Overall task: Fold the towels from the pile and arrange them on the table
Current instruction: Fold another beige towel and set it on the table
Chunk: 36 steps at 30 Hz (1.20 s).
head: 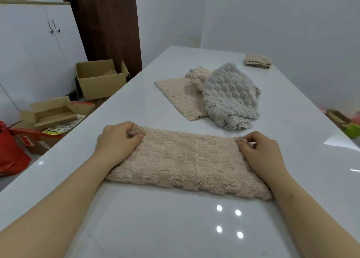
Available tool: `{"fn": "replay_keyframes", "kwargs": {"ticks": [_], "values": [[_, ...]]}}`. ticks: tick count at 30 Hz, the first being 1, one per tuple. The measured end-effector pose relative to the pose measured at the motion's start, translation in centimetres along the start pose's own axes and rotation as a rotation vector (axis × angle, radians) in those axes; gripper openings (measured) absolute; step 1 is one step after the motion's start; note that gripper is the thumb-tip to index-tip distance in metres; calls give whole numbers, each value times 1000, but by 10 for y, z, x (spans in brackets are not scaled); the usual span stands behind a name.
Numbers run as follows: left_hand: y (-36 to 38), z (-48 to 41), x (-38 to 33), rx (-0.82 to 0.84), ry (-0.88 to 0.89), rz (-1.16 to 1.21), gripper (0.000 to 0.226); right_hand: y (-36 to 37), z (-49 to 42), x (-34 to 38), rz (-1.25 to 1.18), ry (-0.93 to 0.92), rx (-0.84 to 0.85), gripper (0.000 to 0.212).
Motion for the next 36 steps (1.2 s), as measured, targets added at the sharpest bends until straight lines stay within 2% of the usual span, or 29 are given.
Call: {"fn": "replay_keyframes", "kwargs": {"ticks": [3,6,11,15,20,23,27,31,36], "values": [[0,0,-2,12,7,15,4,-1,0,1,30,-11,21,7],[-2,1,-2,14,-4,80,10,0,0,2,16,-17,32,8],[-14,2,3,-1,-121,378,9,-3,3,5,-65,-57,-25,14],[-23,4,7,136,-254,565,11,-4,4,12,-190,-62,-72,19],[-35,6,24,228,-365,530,9,13,-8,27,-220,-23,28,11],[-38,5,29,199,-376,538,11,24,-15,34,-256,21,60,11],[-34,3,32,122,-378,568,11,29,-11,35,-182,-11,16,6],[-30,2,30,-5,-385,570,20,25,-9,33,-224,-38,-45,5],[-29,0,29,-54,-367,586,24,23,-12,26,-355,53,-130,16]]}}
Point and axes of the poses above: each hand's wrist, its own z-axis away from the middle knuckle, its own y-axis out of the palm, x = y × z, the point moved 4 cm from there along -z, towards the middle knuckle, and after that the axes turned 6 degrees about -y, right-handed, at the moved point
